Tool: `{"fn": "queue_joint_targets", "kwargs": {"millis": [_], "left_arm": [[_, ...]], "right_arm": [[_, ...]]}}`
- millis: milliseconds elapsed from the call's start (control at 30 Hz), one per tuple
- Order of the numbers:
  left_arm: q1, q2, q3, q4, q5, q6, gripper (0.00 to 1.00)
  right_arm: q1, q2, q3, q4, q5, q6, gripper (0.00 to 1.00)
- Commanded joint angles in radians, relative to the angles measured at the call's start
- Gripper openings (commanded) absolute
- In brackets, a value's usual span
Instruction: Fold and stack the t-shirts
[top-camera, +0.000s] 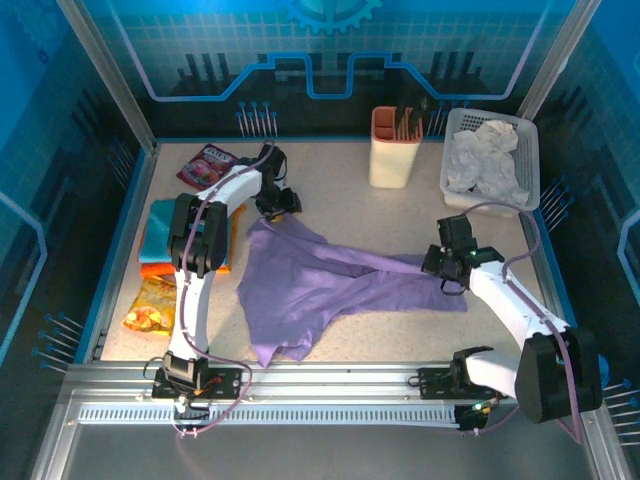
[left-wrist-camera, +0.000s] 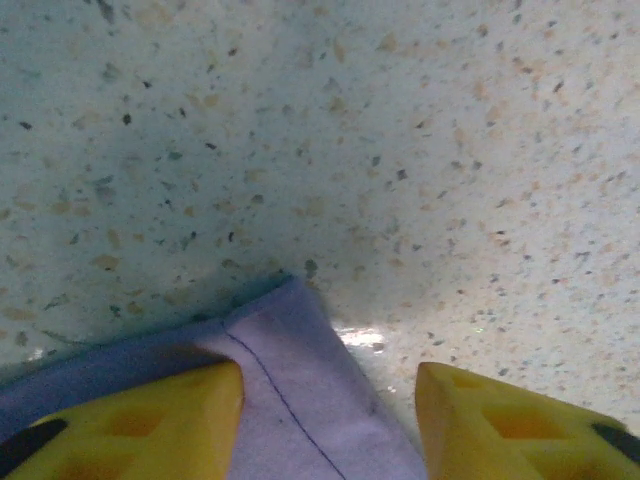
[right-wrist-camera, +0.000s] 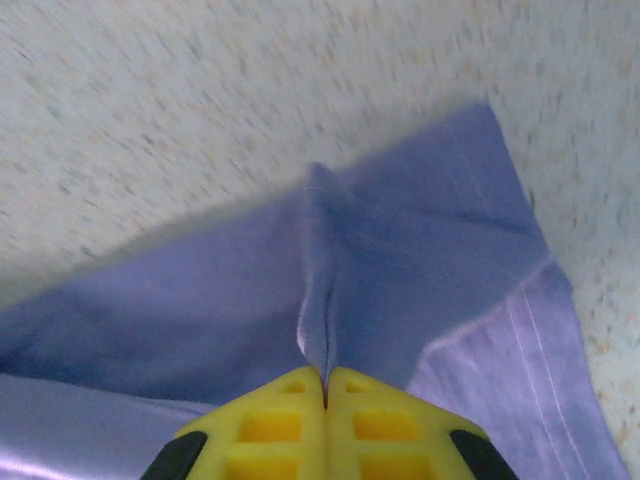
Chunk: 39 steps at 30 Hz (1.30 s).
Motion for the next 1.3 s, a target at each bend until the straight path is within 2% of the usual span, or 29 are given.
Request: {"fn": "queue_joint_targets", "kwargs": {"millis": [0,133,200,267,433,633,767,967,1067,1200,1233,1267], "left_arm": [[-0.014,0.049,0.019,-0.030,0.004,-0.015,0.41],[-0.016,0.036,0.007,-0.027,-0.001,-0.015,0.23],[-0.016,0.012,-0.004,-0.023,-0.010,-0.013,0.09],[-0.016,-0.017,-0.010,-0.027,-0.014,-0.008,0.00],[-0.032,-0.165,-0.111,0.011,-0.053,-0.003,0.00],[-0.085,-0.514,-0.456,0.155,-0.120,-0.040,0.00],[-0.121,-0.774,-0.732,0.238,-0.144,-0.125,0.00],[-0.213,-1.064,-1.077,0.281,-0.205,-0.297,0.00],[-0.250,-1.161,-1.208,0.282,-0.238,-0.391,0.00],[-0.279,-1.205,-1.280,0.232,-0.270,-0.448,0.00],[-0.280,-1.199,-1.280,0.215,-0.265,-0.446,0.04],[-0.280,-1.192,-1.275,0.208,-0.262,-0.435,0.15]], "right_arm": [[0.014,-0.004,-0.026,0.011,-0.012,0.041,0.00],[0.015,0.004,-0.014,0.024,-0.011,0.039,0.00],[0.014,0.015,-0.001,0.027,-0.014,0.035,0.00],[0.016,0.033,0.015,0.033,-0.016,0.034,0.00],[0.015,0.051,0.029,0.045,-0.003,0.041,0.00],[0.017,0.023,0.014,0.070,0.014,0.062,0.00],[0.017,0.007,-0.014,0.079,0.036,0.068,0.00],[0.016,0.003,-0.048,0.069,0.055,0.079,0.00],[0.014,0.002,-0.060,0.064,0.056,0.089,0.00],[0.013,0.003,-0.075,0.055,0.073,0.097,0.00],[0.010,0.005,-0.077,0.055,0.074,0.097,0.00],[0.007,0.010,-0.080,0.056,0.071,0.096,0.00]]}}
